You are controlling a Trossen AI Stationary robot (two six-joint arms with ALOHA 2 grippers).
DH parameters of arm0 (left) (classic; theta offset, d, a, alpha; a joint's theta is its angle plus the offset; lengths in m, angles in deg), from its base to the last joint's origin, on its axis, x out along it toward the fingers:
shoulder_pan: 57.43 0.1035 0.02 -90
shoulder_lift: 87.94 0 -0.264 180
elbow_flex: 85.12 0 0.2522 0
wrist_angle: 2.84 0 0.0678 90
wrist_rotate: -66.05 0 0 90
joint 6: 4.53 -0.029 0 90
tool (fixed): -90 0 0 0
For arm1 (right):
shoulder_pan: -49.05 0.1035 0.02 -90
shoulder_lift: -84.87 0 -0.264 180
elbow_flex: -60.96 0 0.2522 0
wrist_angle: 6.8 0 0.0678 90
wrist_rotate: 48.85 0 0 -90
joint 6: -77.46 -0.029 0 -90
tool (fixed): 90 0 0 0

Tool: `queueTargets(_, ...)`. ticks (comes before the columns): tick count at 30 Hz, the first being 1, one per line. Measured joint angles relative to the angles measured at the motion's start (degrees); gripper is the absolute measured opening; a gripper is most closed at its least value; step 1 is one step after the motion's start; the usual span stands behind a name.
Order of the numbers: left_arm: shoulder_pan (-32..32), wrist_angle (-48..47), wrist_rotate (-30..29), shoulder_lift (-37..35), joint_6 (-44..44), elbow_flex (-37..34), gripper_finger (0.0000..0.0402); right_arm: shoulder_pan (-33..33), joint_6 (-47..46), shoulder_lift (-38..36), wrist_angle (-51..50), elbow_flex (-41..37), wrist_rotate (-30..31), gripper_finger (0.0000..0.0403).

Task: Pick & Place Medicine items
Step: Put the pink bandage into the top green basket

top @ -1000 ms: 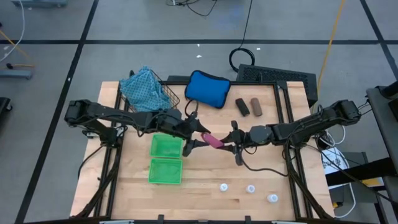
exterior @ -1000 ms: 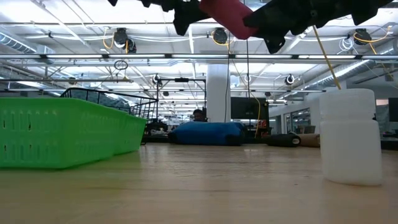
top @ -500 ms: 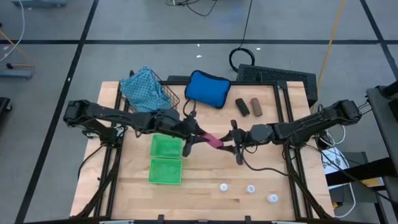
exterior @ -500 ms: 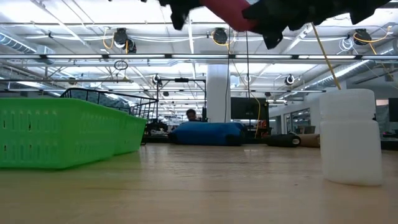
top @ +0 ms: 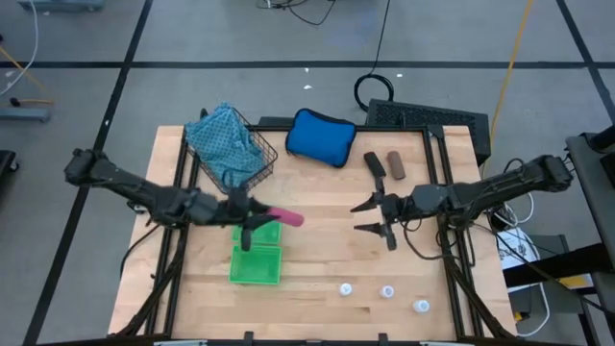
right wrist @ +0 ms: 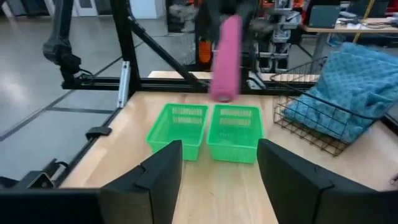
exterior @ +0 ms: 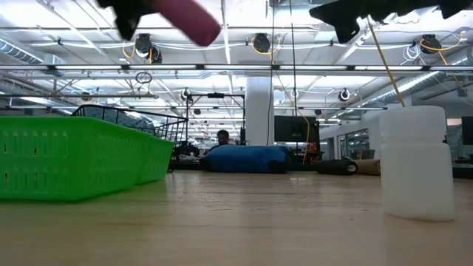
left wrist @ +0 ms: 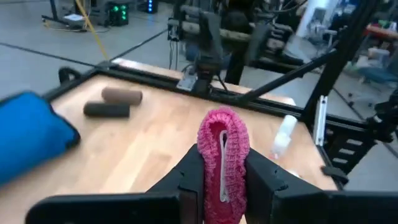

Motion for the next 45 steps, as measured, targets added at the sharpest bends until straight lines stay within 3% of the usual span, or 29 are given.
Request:
queueTargets(5,-6.9,0.6,-11.4,-2.4,9.0,-9.2,0.0065,-0.4,1.0,-0.4,2.7,-2.7,0.1,0.0195)
queueTargets(10,-11.4,6.4,-18.3,-2.6,17.8,-16.8,0.0065,-0.5,1.7,-0.3,7.2,-4.8,0.1,0.0192)
queueTargets(19,-16.5,4.5,-30.9,-2.6,28.2,-20.2,0.0065,-0.5,2.5,-0.3,7.6,-5.0,0.1,0.0187)
queueTargets(31,-15.5,-7.5,-29.4,-2.6,44.3,-20.3,0.0065,-0.5,3.8,-0.3,8.2,-5.0,0.2,0.0187)
queueTargets(40,-11.7,-8.1,-24.0,-2.6,47.4,-20.3,0.0065,-0.5,4.3,-0.3,8.4,-5.0,0.2,0.0187)
queueTargets(45,-9.5,-8.1,-21.4,-2.6,48.0,-20.3,0.0131,-0.5,4.3,-0.3,8.4,-5.0,0.2,0.0187)
